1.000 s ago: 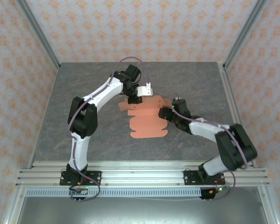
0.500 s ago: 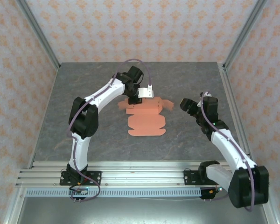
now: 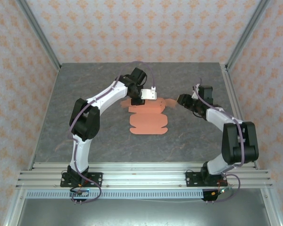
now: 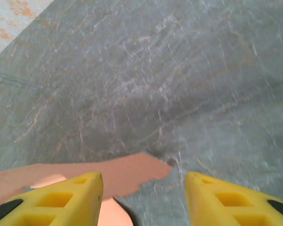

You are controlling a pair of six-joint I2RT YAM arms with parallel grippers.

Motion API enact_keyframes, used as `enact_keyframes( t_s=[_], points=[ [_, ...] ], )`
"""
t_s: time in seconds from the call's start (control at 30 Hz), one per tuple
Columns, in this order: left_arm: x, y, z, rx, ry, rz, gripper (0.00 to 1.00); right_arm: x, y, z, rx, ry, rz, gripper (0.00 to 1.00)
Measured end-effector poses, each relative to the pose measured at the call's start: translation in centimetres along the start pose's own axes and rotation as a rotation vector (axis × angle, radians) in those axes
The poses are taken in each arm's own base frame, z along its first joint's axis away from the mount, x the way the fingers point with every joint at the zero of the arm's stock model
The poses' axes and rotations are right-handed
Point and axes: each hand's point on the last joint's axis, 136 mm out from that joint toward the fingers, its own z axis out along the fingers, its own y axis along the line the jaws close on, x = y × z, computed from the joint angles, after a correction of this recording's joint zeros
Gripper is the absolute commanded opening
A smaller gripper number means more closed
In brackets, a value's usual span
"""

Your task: Fold the paper box

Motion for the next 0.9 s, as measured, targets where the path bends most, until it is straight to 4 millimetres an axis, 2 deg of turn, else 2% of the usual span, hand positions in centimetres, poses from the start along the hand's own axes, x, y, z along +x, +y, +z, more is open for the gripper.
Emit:
enact_keyframes(
  t_s=[0.07, 0.23, 0.4, 0.6, 0.77, 0.9],
  points=[
    [-0.1, 0.1, 0.1, -0.007, -0.001, 0.003, 0.02, -1.1, 0.1, 0.4, -0.007, -0.009, -0.01, 0.49],
    [0.1, 0.4, 0.1, -0.025, 0.013, 0.011, 0.19, -3.2, 0.6, 2.3, -0.052, 0.008, -0.041, 0.48],
    [1.1, 0.1, 0.6, -0.027, 0.053, 0.009, 0.21, -2.4, 1.3, 2.8, -0.117, 0.055, -0.063, 0.5],
    [1.6, 0.4, 1.1, -0.052, 0.071, 0.01, 0.2, -1.4, 2.7, 1.8, -0.192, 0.082, -0.115, 0.5],
    [1.6, 0.8, 1.1, -0.097, 0.076, 0.002, 0.16, -0.9, 4.0, -0.2, -0.22, 0.061, -0.184, 0.5],
    [1.8, 1.1, 1.1, -0.133, 0.087, -0.001, 0.15, 1.2, 4.9, -2.0, -0.22, 0.057, -0.253, 0.52]
  ],
)
